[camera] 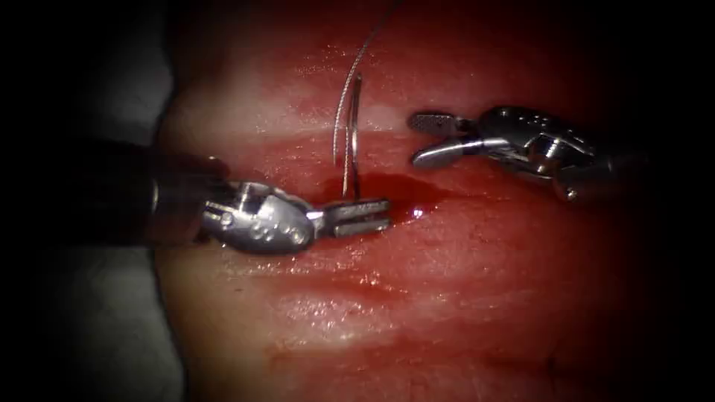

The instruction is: Wound Closure

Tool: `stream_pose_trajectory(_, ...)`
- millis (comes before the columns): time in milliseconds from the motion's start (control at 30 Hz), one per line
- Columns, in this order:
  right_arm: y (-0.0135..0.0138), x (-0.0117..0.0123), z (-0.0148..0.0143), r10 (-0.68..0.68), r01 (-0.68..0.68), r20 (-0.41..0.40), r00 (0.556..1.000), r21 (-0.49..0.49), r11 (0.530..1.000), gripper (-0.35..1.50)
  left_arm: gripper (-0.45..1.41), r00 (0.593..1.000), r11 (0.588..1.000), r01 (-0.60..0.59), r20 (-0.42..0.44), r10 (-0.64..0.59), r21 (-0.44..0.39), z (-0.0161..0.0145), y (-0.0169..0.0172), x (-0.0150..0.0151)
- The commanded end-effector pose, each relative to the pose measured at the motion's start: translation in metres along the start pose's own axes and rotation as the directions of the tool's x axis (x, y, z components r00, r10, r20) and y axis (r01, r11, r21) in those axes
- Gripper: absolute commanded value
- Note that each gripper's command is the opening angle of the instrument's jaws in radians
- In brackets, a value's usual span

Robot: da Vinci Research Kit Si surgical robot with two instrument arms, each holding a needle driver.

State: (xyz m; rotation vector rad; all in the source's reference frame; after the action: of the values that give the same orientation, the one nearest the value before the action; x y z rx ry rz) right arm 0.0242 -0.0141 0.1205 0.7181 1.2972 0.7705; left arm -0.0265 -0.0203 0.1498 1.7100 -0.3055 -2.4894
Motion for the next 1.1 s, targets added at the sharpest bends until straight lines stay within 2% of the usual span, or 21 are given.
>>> stream_pose_trajectory(33,-0.0003,-0.0009,0.0009,0.026,-0.026,-0.002,1.000,0.016,1.000,0.32,-0.45,1.000,1.000,0.005,0.000,-0.005,-0.001,0.0006,0.0011,-0.0002)
stream_pose_trajectory(67,-0.0005,-0.0010,0.0009,0.060,-0.060,0.001,0.998,0.023,0.998,0.22,-0.45,1.000,1.000,-0.001,0.001,0.001,0.000,0.0007,0.0011,-0.0001)
stream_pose_trajectory(167,-0.0008,-0.0011,0.0011,0.131,-0.131,-0.003,0.991,0.035,0.991,0.10,-0.45,1.000,1.000,-0.014,0.002,0.014,0.001,0.0010,0.0014,-0.0001)
stream_pose_trajectory(267,-0.0010,-0.0009,0.0011,0.145,-0.144,-0.008,0.989,0.038,0.989,0.14,-0.45,1.000,1.000,-0.016,-0.001,0.016,-0.001,0.0015,0.0017,-0.0002)
stream_pose_trajectory(400,-0.0012,-0.0007,0.0014,0.152,-0.151,-0.018,0.988,0.046,0.987,0.59,-0.45,1.000,1.000,-0.021,-0.004,0.021,-0.003,0.0023,0.0023,-0.0003)
stream_pose_trajectory(467,-0.0013,-0.0007,0.0015,0.158,-0.157,-0.020,0.987,0.052,0.986,0.64,-0.45,1.000,1.000,-0.029,-0.007,0.029,-0.004,0.0026,0.0026,-0.0004)
stream_pose_trajectory(600,-0.0016,-0.0006,0.0024,0.170,-0.168,-0.029,0.985,0.059,0.984,0.96,-0.45,0.999,0.999,-0.042,-0.012,0.042,-0.008,0.0030,0.0028,-0.0004)
stream_pose_trajectory(967,-0.0023,-0.0007,0.0037,0.266,-0.263,-0.020,0.964,0.088,0.961,1.01,-0.43,0.993,0.993,-0.114,-0.019,0.114,-0.013,0.0030,0.0028,-0.0003)
stream_pose_trajectory(1100,-0.0026,-0.0004,0.0038,0.303,-0.300,-0.015,0.953,0.093,0.949,0.86,-0.38,0.991,0.991,-0.132,-0.019,0.131,-0.013,0.0031,0.0029,-0.0003)
